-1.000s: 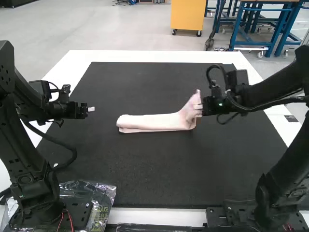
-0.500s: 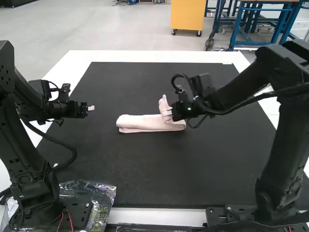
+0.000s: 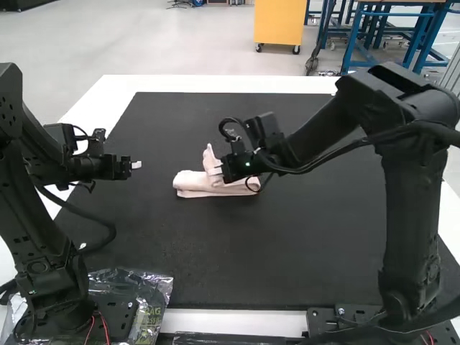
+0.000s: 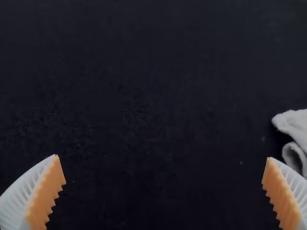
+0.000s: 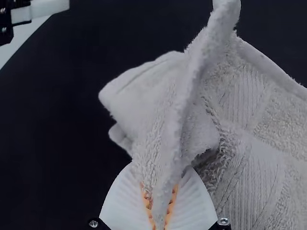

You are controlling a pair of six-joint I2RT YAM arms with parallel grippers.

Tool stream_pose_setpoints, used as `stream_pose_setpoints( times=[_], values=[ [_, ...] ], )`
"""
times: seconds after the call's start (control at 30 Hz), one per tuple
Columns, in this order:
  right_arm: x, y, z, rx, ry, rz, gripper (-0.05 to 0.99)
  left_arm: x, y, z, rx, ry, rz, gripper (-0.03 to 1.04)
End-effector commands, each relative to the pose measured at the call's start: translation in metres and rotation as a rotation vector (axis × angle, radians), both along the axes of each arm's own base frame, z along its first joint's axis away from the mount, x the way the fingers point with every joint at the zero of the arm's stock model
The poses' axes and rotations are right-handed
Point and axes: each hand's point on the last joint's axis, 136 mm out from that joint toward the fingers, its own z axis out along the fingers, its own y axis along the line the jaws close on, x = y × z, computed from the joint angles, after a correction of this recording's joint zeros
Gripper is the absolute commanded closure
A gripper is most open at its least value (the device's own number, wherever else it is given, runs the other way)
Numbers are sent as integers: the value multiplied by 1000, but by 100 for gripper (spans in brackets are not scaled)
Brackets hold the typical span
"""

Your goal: Fold the towel.

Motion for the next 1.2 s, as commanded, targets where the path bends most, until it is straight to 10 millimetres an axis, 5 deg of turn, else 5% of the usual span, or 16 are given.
stream_pose_setpoints(
  times=[0.0, 0.47, 0.7, 0.83, 0.9, 0.93, 1.0, 1.07, 1.17],
  values=[
    [9, 14, 12, 30, -27, 0, 96, -1, -4, 17, 3, -50, -18, 4],
    [16, 52, 12, 62, -29, 33, 95, -9, -7, 15, -3, -47, -14, 4],
    [1, 77, 32, 134, 45, 63, 40, -5, -5, 27, -6, -82, 5, 4],
    [2, 78, 60, 176, 4, 68, 31, -4, -3, 34, -19, -100, 20, 4],
    [4, 76, 79, 209, -38, 68, 32, -4, 0, 38, -30, -108, 38, 4],
    [3, 73, 87, 231, -53, 73, 42, -5, 1, 38, -32, -110, 43, 4],
    [5, 66, 99, 270, -96, 77, 89, -6, 2, 39, -30, -113, 46, 4],
    [9, 59, 105, 306, -118, 62, 96, -7, 2, 38, -33, -110, 46, 4],
    [8, 50, 80, 258, -85, 62, 96, -8, 1, 38, -39, -109, 48, 4]
  ],
)
